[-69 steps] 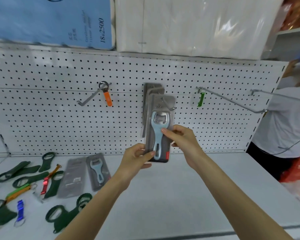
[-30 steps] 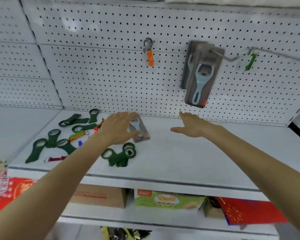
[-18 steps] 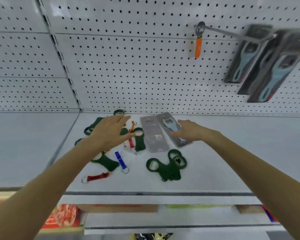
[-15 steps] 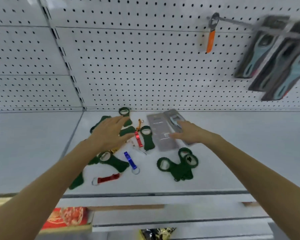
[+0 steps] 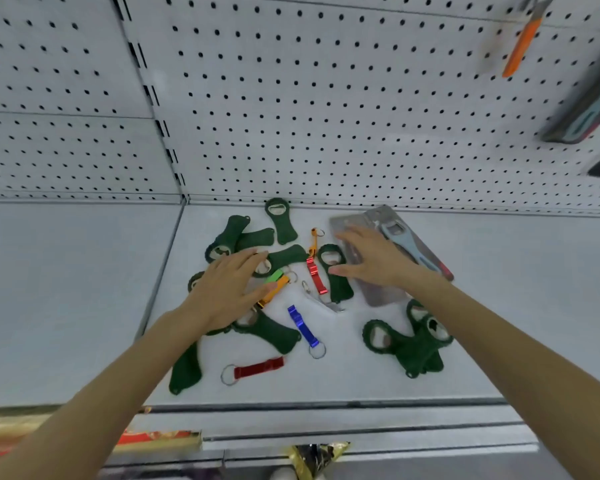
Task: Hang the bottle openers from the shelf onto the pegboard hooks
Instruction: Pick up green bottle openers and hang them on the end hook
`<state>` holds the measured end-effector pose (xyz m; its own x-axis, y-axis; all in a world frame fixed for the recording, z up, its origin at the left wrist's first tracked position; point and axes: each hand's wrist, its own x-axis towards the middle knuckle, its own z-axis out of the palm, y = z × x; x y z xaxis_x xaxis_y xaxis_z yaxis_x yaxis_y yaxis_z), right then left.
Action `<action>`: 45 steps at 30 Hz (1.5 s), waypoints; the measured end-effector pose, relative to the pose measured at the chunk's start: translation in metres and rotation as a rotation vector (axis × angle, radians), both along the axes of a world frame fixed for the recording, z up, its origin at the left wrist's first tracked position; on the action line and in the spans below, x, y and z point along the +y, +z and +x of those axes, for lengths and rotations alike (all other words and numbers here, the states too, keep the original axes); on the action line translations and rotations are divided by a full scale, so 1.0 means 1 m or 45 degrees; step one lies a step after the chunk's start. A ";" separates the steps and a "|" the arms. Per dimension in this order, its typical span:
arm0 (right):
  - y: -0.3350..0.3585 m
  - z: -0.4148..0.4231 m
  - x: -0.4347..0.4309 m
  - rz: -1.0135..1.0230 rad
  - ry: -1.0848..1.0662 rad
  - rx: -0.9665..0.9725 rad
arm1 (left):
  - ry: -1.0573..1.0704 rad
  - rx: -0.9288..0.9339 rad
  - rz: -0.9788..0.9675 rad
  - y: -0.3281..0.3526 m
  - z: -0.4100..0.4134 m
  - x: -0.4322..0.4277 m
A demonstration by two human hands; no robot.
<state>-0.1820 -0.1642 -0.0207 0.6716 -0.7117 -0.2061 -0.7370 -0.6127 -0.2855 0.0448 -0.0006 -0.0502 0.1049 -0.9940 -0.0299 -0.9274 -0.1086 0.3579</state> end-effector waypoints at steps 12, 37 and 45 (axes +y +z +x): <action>-0.026 0.004 -0.015 -0.039 0.098 0.000 | 0.218 0.294 -0.185 0.006 0.018 -0.026; 0.007 0.002 -0.004 0.491 -0.044 -0.746 | 0.268 0.367 -0.171 0.012 0.019 -0.040; 0.030 0.012 -0.006 0.655 -0.174 -0.890 | 0.134 0.638 -0.295 0.028 -0.007 -0.036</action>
